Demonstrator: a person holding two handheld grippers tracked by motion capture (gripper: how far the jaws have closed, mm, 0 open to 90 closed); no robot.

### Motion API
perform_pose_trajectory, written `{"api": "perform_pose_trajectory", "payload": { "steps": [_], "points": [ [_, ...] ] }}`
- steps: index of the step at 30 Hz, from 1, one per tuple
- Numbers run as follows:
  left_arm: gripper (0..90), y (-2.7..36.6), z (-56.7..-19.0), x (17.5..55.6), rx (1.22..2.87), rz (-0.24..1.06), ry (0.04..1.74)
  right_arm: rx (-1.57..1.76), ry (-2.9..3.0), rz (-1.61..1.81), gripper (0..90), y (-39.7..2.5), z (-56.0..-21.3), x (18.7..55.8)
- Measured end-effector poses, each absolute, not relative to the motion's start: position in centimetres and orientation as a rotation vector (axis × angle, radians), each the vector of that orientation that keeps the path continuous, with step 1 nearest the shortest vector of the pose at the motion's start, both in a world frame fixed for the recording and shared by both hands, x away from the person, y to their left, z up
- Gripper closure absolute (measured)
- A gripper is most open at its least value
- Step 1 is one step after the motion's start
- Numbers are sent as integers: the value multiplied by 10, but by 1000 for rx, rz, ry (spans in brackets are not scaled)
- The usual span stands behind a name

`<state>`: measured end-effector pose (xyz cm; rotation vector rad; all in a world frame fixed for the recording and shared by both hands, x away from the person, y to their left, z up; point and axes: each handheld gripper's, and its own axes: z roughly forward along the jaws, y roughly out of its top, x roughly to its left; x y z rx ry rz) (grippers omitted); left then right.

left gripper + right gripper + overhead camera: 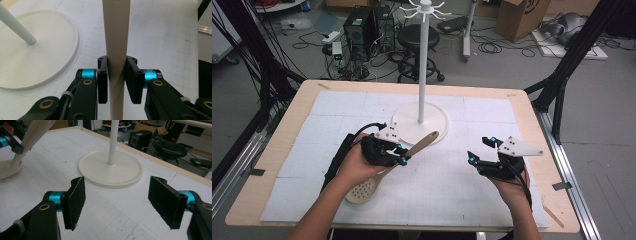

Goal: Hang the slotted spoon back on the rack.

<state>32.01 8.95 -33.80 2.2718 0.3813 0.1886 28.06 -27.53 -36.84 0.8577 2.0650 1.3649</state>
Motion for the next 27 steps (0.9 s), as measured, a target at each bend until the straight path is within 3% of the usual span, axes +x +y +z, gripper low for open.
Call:
{"api": "perform_pose_trajectory", "payload": {
  "steps": [27],
  "points": [
    [739, 130, -284, 323, 2066, 243, 403, 846, 2054, 1371, 299, -275, -367, 281]
  ]
}}
